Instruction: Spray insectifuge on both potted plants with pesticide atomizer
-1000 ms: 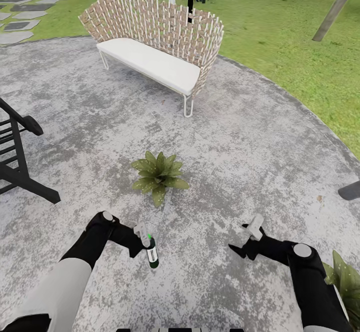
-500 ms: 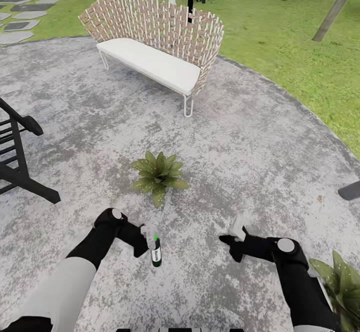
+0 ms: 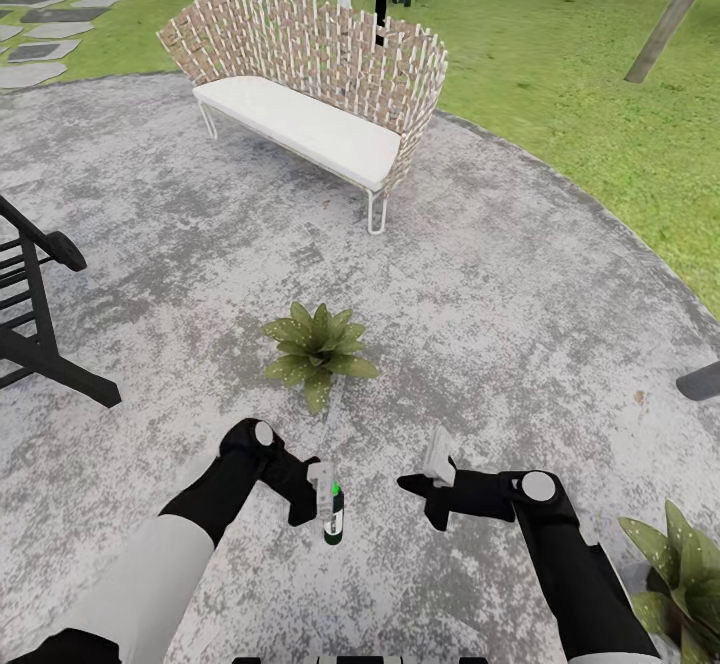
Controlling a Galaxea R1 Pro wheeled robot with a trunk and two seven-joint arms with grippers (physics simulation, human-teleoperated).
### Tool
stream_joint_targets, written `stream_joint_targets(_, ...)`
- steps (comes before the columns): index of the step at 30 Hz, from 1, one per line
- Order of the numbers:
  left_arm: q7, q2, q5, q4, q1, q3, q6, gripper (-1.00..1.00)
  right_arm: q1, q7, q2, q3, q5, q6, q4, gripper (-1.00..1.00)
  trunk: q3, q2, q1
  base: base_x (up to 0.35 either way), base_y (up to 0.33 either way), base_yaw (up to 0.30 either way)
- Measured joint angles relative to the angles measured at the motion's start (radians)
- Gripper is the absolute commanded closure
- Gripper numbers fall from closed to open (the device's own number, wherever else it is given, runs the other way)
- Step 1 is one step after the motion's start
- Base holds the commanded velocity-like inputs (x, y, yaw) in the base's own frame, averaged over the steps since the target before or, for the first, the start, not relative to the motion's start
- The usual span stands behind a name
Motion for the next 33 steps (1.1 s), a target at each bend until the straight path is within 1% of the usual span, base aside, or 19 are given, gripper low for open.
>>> stream_joint_targets(2,-0.009,-0.005,0.002,-0.001,-0.001,-0.002,0.0,1.0,0.0,0.0,0.0,-0.001,0.001,0.0,0.002,1.0,0.0,0.0,0.0,0.0,0.0,0.0)
stream_joint_targets(4,-0.027,-0.021,0.006,-0.002,-0.001,-0.005,0.0,1.0,0.0,-0.001,0.0,-0.001,0.003,0.0,0.005,1.0,0.0,0.0,0.0,0.0,0.0,0.0)
stream_joint_targets(6,-0.034,-0.04,0.007,-0.008,-0.001,-0.005,0.0,1.0,0.0,-0.002,-0.001,-0.001,0.003,0.0,0.02,1.0,0.0,0.0,0.0,0.0,0.0,0.0)
stream_joint_targets(9,-0.033,-0.057,0.007,-0.023,-0.002,-0.005,0.0,1.0,0.0,-0.005,-0.001,-0.001,0.002,0.0,0.03,1.0,0.0,0.0,0.0,0.0,0.0,0.0)
stream_joint_targets(14,-0.024,-0.065,0.007,-0.026,0.0,-0.004,0.0,1.0,0.0,-0.006,-0.001,-0.001,0.0,-0.001,0.032,1.0,0.0,0.0,0.0,0.0,0.0,0.0)
stream_joint_targets(17,-0.024,-0.078,0.005,-0.025,0.0,-0.004,0.0,1.0,0.0,-0.006,-0.001,-0.001,0.0,-0.001,0.032,1.0,0.0,0.0,0.0,0.0,0.0,0.0)
stream_joint_targets(23,-0.007,-0.082,0.005,-0.024,0.001,-0.004,0.0,1.0,0.0,-0.003,0.001,0.0,-0.001,-0.002,0.029,1.0,0.0,0.0,0.0,0.0,0.0,0.0)
stream_joint_targets(31,-0.001,-0.083,0.006,-0.018,0.003,-0.004,-0.001,1.0,0.0,-0.002,0.002,0.001,-0.001,-0.002,0.026,1.0,0.0,0.0,0.0,0.0,0.0,0.0)
stream_joint_targets(33,0.011,-0.084,0.006,-0.015,0.003,-0.004,-0.001,1.0,0.0,-0.002,0.005,0.002,-0.001,-0.002,0.025,1.0,0.0,0.0,0.0,0.0,0.0,0.0)
